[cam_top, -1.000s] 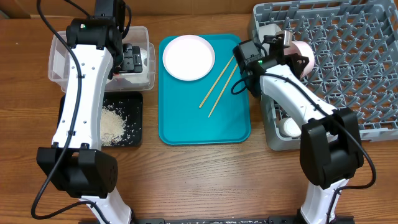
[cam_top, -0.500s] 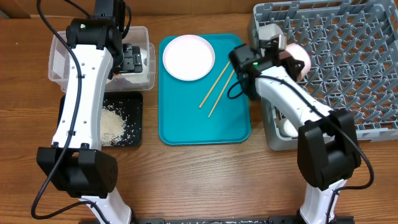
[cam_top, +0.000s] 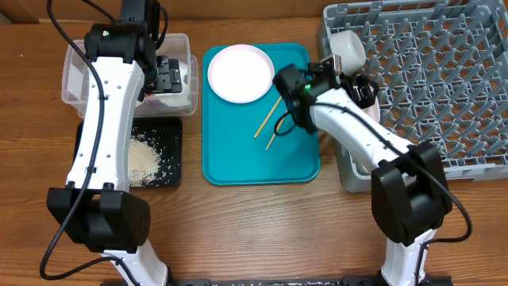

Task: Sort waste into correct bins and load items into the dishwasher
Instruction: 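Carry the pink bowl into the dish rack and release it, then move the right gripper to the white plate and grasp its edge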

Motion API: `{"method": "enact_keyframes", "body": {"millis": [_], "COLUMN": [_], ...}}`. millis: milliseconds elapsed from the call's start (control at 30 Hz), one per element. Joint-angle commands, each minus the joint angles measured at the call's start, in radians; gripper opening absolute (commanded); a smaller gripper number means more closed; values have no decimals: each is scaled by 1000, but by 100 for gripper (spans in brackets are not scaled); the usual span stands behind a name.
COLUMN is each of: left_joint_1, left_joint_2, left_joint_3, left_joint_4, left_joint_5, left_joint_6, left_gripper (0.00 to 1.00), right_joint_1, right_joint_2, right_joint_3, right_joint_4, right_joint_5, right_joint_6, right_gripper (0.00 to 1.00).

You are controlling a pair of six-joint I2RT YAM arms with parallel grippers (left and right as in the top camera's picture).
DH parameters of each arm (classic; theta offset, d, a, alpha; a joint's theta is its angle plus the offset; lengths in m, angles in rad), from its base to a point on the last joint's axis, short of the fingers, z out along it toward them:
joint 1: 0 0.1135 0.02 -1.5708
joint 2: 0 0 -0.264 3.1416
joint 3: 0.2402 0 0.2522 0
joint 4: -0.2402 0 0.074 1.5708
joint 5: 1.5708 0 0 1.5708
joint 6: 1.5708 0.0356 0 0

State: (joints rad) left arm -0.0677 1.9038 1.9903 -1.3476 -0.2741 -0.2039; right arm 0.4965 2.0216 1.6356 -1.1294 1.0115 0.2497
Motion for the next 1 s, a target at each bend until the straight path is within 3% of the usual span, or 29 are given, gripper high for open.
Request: {"method": "enact_keyframes", "body": {"millis": [0,233,333,467,600,733,967], "left_joint_1": [4,4,4,4,4,4,4], "left_joint_2": [-27,-27,-27,-27,-27,-27,-27], "left_joint_3": [21,21,21,21,21,21,21], "left_joint_4": [-2,-2,-2,-2,-2,-2,-2], "left_joint_5": [-14,-14,-14,-14,-14,-14,-14], "left_joint_6": [-6,-6,-6,-6,-6,-6,-6], "left_gripper": [100,100,100,100,100,100,100], "right_joint_1": [-29,-61,-60,-60,-60,-59,-27], "right_joint_2": [-31,-47,-39,13,108,205,327], "right_joint_3": [162,423,417,386,378,378,378], "right_joint_4": [-4,44,166,277,309,317,332], "right_joint_5": [-329,-892,-1029,-1039,-1012,-1006,-994], "right_joint_6": [-38,-38,-29,157,343,530,573], "right_gripper": [100,100,89,86,74,73,66]}}
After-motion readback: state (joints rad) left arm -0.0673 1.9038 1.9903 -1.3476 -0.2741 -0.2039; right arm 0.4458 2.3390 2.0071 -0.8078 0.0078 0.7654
